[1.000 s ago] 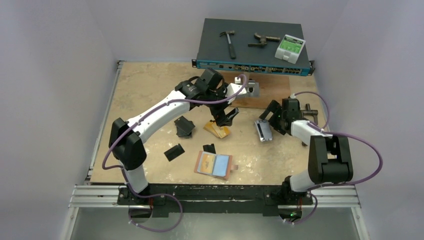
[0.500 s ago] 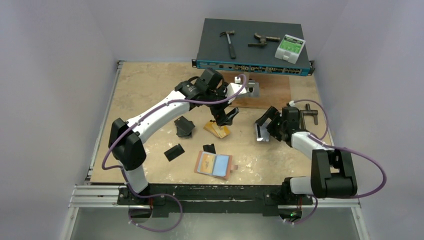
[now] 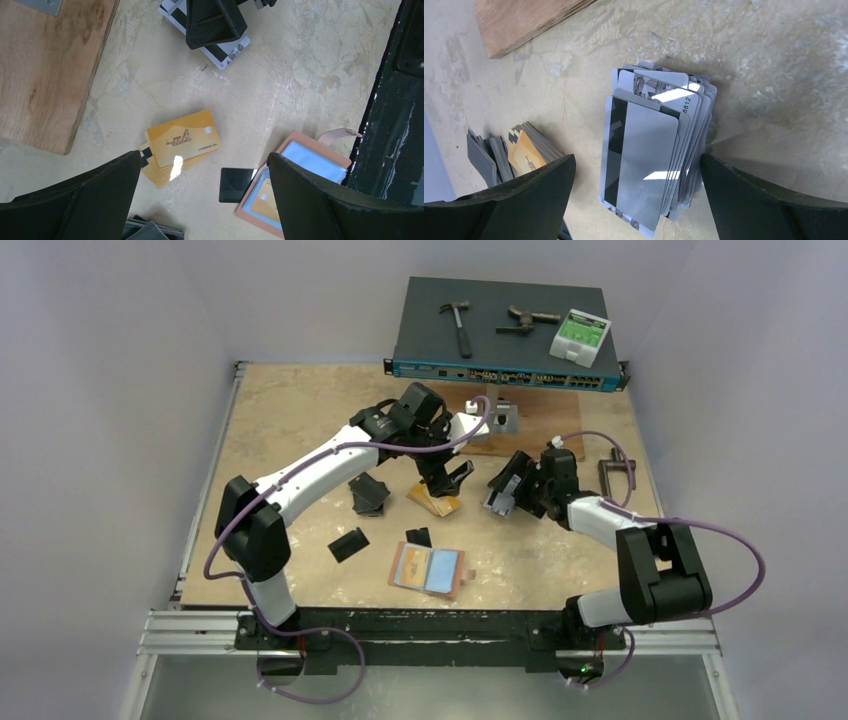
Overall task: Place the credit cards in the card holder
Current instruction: Pick up the credit card from the center of the board.
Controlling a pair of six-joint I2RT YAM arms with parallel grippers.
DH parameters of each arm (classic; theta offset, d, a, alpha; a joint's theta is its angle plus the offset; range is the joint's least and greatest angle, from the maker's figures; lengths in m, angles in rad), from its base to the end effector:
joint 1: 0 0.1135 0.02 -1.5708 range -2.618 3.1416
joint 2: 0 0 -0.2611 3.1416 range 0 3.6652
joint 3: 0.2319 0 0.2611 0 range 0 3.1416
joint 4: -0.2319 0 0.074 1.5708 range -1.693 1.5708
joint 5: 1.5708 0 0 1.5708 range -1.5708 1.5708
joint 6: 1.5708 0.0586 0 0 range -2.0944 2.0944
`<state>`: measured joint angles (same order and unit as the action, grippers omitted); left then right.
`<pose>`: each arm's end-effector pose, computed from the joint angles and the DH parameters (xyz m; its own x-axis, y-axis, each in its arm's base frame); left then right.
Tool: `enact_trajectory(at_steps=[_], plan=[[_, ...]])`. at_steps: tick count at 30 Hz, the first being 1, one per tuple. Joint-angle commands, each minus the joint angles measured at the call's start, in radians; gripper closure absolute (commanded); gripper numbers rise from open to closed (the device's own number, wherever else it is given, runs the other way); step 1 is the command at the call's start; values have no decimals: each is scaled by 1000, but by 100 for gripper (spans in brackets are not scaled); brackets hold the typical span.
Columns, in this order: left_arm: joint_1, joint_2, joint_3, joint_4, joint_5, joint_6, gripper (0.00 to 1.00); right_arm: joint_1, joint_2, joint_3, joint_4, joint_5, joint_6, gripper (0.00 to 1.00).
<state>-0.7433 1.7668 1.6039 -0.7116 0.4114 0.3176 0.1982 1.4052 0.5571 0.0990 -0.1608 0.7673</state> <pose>0.2884 -0.2969 0.2896 -0.2839 0.6498 -0.7051 0.9450 0.3140 -0.0912 0.2791 0.0656 0.1303 -0.6953 0.5593 -0.4514 0.2408 0.7731 0.5868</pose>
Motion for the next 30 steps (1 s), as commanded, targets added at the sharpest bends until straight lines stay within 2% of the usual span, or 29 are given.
enact_trajectory(at_steps=[1,9,12,15,21,27,30], plan=[[16,-49,-15,52,-8,15,0,15,37,13,-119,14,0,1],[18,49,-19,141,-43,60,0,-8,-45,59,-223,92,-3,2],[17,107,18,167,-54,77,1,-57,-77,34,-233,94,-14,2],[14,157,53,196,-57,95,0,-110,-105,2,-181,50,-17,6],[-8,264,171,193,-103,111,1,-116,-48,-6,-92,-32,-44,17],[-36,329,238,189,-118,85,1,-116,-48,-28,-38,-50,-40,17],[-37,346,263,178,-101,57,1,-115,-7,-22,-36,-39,-40,22]])
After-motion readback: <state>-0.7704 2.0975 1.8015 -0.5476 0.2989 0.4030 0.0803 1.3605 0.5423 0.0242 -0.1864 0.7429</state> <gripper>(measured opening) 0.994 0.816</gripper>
